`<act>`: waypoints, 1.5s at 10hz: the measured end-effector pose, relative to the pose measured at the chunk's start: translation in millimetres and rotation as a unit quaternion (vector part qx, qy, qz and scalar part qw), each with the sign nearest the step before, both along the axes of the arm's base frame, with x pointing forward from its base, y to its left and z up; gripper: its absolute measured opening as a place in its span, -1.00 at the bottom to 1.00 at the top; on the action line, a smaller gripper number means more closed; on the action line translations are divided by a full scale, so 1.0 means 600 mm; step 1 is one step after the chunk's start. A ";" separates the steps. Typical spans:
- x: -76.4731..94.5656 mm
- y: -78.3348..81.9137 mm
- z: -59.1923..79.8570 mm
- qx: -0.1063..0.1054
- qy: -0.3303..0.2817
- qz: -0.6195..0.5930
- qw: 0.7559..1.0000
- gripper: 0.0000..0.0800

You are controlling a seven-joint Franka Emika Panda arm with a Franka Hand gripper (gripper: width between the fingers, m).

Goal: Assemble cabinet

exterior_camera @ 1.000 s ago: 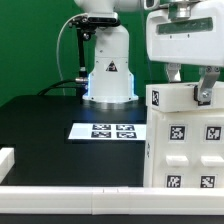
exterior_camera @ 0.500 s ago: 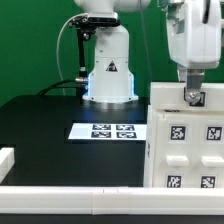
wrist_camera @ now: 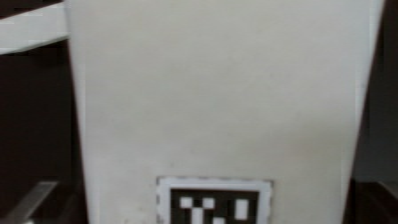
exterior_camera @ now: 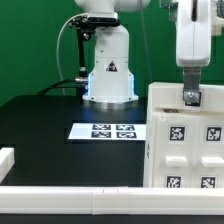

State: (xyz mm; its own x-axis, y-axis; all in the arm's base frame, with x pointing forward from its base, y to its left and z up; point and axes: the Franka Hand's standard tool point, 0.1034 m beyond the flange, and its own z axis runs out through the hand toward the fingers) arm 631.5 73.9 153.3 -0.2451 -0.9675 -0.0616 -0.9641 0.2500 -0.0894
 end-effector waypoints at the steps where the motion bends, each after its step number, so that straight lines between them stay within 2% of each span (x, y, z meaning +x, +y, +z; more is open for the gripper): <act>1: 0.002 0.005 0.010 -0.002 -0.006 0.037 0.999 0.96; 4: 0.007 0.025 0.047 -0.014 -0.029 0.194 0.980 0.99; 8: 0.007 0.029 0.045 -0.034 -0.034 0.347 0.937 0.99; 9: 0.014 0.031 0.049 -0.051 -0.039 0.450 0.891 0.99; 11: 0.014 0.031 0.050 -0.065 -0.039 0.595 0.800 0.99; 15: 0.014 0.026 0.049 -0.079 -0.041 0.698 0.711 0.99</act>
Offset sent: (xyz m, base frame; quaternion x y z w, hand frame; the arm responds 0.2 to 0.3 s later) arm -0.0030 0.0126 0.0280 0.0213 -0.0261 -0.3070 0.9511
